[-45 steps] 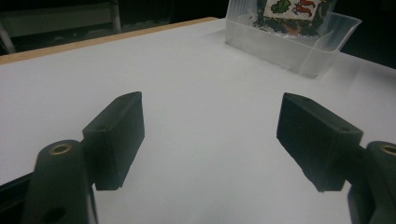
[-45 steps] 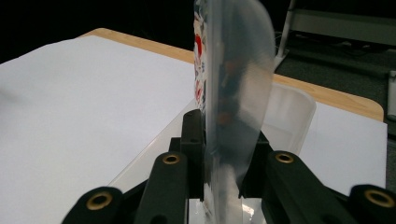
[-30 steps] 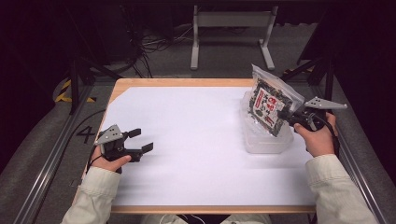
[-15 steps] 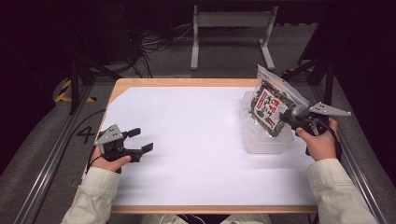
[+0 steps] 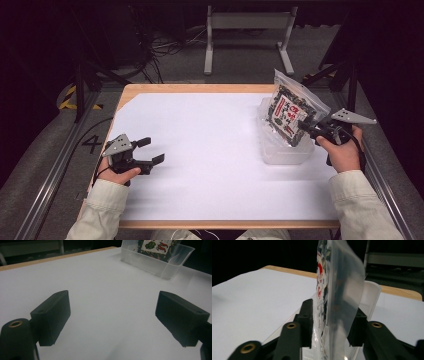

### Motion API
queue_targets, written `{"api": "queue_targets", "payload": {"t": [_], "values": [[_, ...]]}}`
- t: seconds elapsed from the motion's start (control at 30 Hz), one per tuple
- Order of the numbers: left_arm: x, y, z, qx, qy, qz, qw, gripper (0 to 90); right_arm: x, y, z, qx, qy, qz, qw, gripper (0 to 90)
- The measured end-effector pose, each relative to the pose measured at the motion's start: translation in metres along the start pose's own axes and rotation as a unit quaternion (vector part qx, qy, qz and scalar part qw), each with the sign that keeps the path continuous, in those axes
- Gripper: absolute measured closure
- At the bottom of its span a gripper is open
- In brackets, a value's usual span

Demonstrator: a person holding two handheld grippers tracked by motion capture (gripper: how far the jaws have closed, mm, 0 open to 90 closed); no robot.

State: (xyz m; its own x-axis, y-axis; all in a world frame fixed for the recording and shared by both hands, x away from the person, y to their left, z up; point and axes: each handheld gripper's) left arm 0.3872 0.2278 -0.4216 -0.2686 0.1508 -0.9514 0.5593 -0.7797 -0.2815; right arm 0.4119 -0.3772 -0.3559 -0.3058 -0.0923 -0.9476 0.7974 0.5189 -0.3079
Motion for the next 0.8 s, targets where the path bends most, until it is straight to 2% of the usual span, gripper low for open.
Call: {"api": "queue_targets", "payload": {"t": [0.1,0.17,0.27,0.4,0.53,0.57,0.7,0.77,0.8], "values": [[0.000,-0.002,0.003,0.000,0.008,-0.005,1.0000,13.4,-0.001,-0.003,-0.001,0.002,-0.003,0.008,1.0000,55.6],[0.000,-0.004,0.005,-0.002,0.014,-0.012,0.9998,12.9,0.000,-0.006,-0.002,0.009,-0.010,0.013,0.9998,44.2],[-0.001,-0.008,0.010,0.000,0.015,-0.014,0.9998,12.4,0.000,-0.013,-0.003,0.016,-0.015,0.019,0.9996,36.5],[-0.001,-0.010,0.015,0.002,0.022,-0.013,0.9997,12.4,0.001,-0.025,-0.007,0.019,-0.010,0.035,0.9992,31.7],[0.002,-0.013,0.019,0.004,0.023,-0.015,0.9996,12.7,0.001,-0.037,-0.016,0.020,-0.031,0.038,0.9986,29.6],[0.003,-0.015,0.020,0.001,0.023,-0.016,0.9996,12.9,0.002,-0.044,-0.021,0.020,-0.037,0.041,0.9983,29.3],[0.006,-0.018,0.022,0.001,0.020,-0.016,0.9997,12.9,0.004,-0.055,-0.031,0.015,-0.038,0.052,0.9978,28.7],[0.008,-0.020,0.023,0.000,0.017,-0.018,0.9997,13.0,0.006,-0.063,-0.041,0.014,-0.051,0.065,0.9965,28.3],[0.008,-0.020,0.023,0.000,0.017,-0.018,0.9997,13.0,0.006,-0.063,-0.041,0.014,-0.051,0.065,0.9965,28.3]]}}
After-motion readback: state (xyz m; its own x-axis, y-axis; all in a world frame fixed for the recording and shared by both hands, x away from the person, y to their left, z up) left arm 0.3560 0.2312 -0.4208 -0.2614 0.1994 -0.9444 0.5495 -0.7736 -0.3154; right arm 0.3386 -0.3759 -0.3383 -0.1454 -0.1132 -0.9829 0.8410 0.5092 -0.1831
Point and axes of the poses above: each handheld gripper's, and its own axes: y roughly forward along the jaws, x roughly out of its underside, z roughly to its right, and after that the axes turned 3 degrees about z, right-handed
